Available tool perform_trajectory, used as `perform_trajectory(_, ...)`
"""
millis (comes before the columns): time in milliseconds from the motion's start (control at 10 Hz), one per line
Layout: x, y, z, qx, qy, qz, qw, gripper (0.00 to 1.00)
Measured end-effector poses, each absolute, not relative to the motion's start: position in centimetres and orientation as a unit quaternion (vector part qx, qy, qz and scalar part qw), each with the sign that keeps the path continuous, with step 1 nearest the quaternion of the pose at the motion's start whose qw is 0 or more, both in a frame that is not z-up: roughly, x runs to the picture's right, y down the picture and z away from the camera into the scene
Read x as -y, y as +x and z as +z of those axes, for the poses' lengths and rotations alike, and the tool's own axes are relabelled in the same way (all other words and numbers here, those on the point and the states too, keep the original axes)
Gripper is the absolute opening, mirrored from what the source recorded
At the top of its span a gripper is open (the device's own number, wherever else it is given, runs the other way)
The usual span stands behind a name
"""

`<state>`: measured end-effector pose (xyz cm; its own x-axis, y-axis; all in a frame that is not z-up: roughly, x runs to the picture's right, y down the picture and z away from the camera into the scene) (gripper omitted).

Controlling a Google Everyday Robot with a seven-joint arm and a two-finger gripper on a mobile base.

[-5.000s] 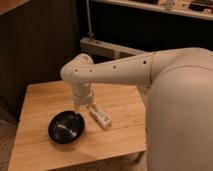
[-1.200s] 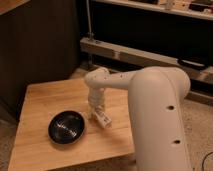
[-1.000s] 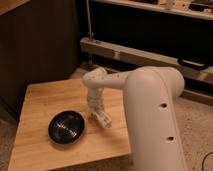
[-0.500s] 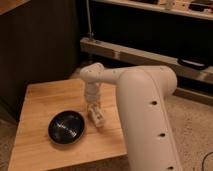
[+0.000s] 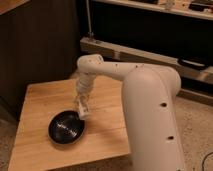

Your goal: Place the bottle in the ceramic bowl

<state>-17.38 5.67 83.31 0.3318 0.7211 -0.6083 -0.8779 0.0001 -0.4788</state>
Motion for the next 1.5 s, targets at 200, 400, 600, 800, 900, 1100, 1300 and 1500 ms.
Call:
perform_trajectory(200,-6.6,-20.7,83.1,-0.07,-0.456,0.564,0.685,0.0)
perform_trajectory(400,-8.2,-22.6,82.6,-0.031,-0.505,0.521,0.687,0.15)
perform_trajectory(600,-9.5,-23.3,81.5,0.023,-0.523,0.444,0.727,0.37)
perform_trajectory(800,-10.2,-22.4,81.1,0.047,-0.538,0.415,0.732,0.55)
perform_trajectory(900,-10.5,-22.5,80.9,0.054,-0.545,0.407,0.731,0.65)
perform_trajectory(1100,-11.1,-21.5,81.0,0.056,-0.554,0.406,0.725,0.8)
perform_trajectory(1300,-11.3,-21.7,81.0,0.055,-0.556,0.404,0.724,0.8)
perform_trajectory(1500,-11.3,-21.7,81.0,0.056,-0.556,0.405,0.724,0.8)
